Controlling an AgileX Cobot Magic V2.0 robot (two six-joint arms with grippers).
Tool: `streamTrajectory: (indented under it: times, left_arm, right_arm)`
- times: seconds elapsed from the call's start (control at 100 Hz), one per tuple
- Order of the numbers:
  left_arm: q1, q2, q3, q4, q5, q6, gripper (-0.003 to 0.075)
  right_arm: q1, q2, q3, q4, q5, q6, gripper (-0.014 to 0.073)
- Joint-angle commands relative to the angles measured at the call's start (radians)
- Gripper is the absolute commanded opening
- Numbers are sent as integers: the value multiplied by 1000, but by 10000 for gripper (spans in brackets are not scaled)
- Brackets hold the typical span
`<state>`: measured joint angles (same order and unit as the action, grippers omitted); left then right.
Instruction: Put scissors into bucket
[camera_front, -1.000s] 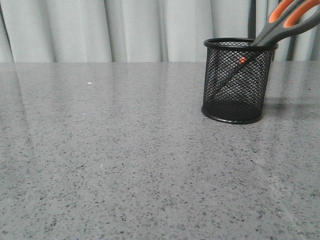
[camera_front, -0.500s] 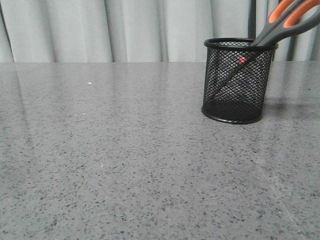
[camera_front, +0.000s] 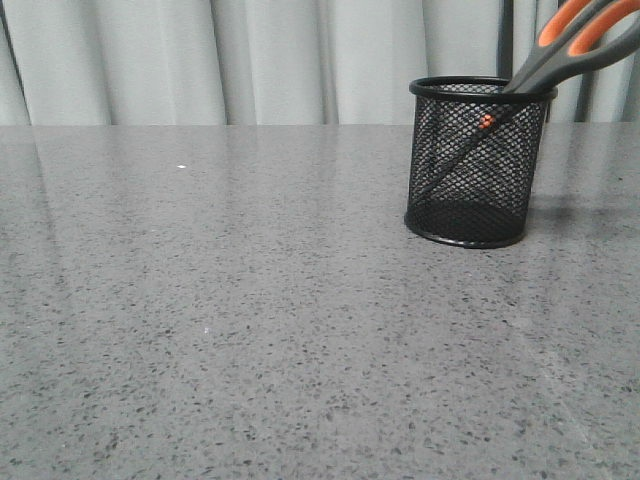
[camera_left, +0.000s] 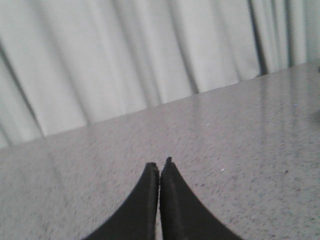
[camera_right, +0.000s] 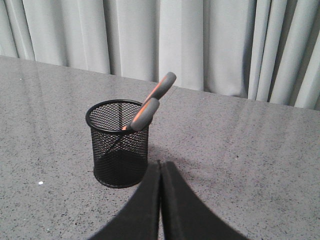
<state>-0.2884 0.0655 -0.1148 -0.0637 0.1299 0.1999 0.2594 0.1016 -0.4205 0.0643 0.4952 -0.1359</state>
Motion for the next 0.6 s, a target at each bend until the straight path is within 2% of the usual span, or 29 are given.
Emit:
streamTrajectory:
  times: [0.0,0.19,0.32,0.59]
  left_arm:
    - [60,-25,47,-31,-112,-48,-21]
    - [92,-96,139,0,-65,-48,-21]
    - [92,-94,140,-9,143,-48,-21]
    - [130,-94,141,-9,141,-38,-21]
  right_arm:
    - [-6,11,-26,-3,-86,-6,-45]
    - [-6,11,-26,-3,-86,-6,-45]
    - [-6,11,-26,-3,-86,-6,-45]
    - [-6,11,-26,-3,-86,-6,-45]
